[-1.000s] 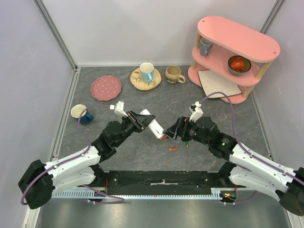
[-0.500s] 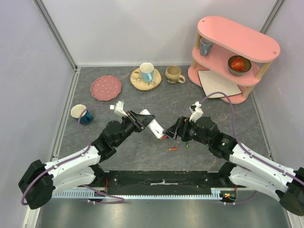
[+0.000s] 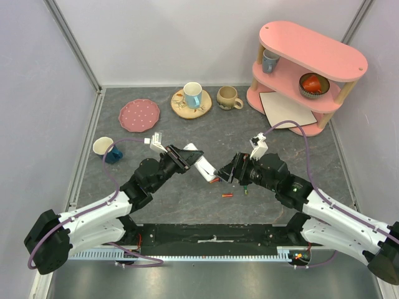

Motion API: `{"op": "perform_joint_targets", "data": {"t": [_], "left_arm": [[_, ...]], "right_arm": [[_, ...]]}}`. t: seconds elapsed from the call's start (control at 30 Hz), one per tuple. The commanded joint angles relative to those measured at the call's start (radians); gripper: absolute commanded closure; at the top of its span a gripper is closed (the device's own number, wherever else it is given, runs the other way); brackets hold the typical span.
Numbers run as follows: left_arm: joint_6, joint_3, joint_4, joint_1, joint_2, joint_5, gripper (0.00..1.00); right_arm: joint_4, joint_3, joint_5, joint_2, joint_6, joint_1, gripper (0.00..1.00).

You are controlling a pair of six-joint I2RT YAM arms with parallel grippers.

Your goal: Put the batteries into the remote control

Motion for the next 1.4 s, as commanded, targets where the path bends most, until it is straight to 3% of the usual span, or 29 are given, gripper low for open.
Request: {"op": "perform_joint_targets", "data": {"t": [0.0, 1.37], "left_arm": [[-0.033, 0.009, 0.018, -0.006, -0.006, 0.047, 0.98], [-0.101, 0.033, -0.012, 0.006, -0.019, 0.1, 0.98]], "right_arm": [[0.052, 0.012, 0.037, -0.025, 0.01, -0.001, 0.08], [0.001, -0.013, 0.04, -0.057, -0.006, -0.001, 0.07]]}}
